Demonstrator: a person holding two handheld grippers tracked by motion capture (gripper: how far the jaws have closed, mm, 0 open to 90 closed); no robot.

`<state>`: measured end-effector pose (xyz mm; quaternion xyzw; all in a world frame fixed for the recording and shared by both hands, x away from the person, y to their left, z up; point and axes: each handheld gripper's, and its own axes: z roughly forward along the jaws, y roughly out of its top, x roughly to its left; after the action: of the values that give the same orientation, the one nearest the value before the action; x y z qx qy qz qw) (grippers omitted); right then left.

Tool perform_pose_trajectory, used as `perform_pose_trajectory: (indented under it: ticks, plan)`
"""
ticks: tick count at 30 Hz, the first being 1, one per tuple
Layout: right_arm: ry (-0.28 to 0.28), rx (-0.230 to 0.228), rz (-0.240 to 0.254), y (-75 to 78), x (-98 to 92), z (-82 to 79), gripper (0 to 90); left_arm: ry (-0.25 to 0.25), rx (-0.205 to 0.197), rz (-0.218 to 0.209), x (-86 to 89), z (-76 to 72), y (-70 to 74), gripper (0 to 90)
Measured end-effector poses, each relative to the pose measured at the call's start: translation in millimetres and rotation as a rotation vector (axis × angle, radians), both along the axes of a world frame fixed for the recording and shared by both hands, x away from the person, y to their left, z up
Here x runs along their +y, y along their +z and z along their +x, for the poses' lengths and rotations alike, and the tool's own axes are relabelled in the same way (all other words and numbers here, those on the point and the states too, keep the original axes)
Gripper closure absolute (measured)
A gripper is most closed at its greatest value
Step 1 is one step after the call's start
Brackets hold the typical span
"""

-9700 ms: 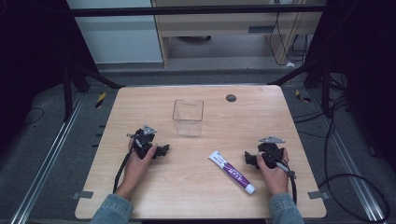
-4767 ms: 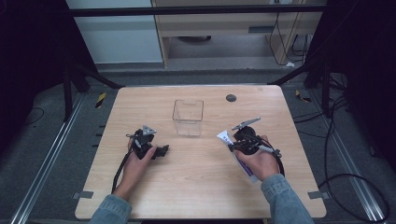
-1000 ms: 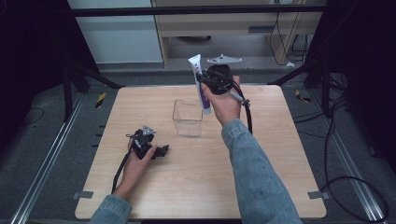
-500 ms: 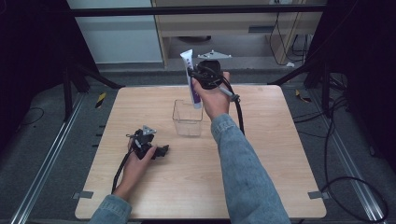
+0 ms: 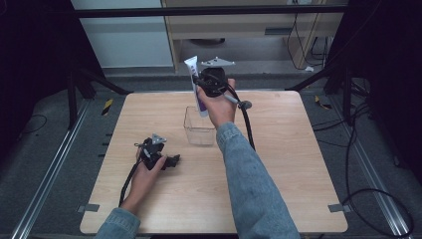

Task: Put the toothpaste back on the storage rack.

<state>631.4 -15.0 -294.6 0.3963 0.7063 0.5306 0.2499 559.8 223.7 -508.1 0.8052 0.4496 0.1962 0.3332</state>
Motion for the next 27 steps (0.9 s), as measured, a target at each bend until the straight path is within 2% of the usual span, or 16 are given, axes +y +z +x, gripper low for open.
perform_pose_trajectory:
  ticks: [15,27]
  plan:
    - [0.017,0.0,-0.014,-8.5,8.4,1.6,80.2,0.0,0.0,0.0,0.0,0.0,0.0,0.0]
    - [0.03,0.0,-0.023,-21.6,15.3,2.5,80.1,0.0,0.0,0.0,0.0,0.0,0.0,0.0]
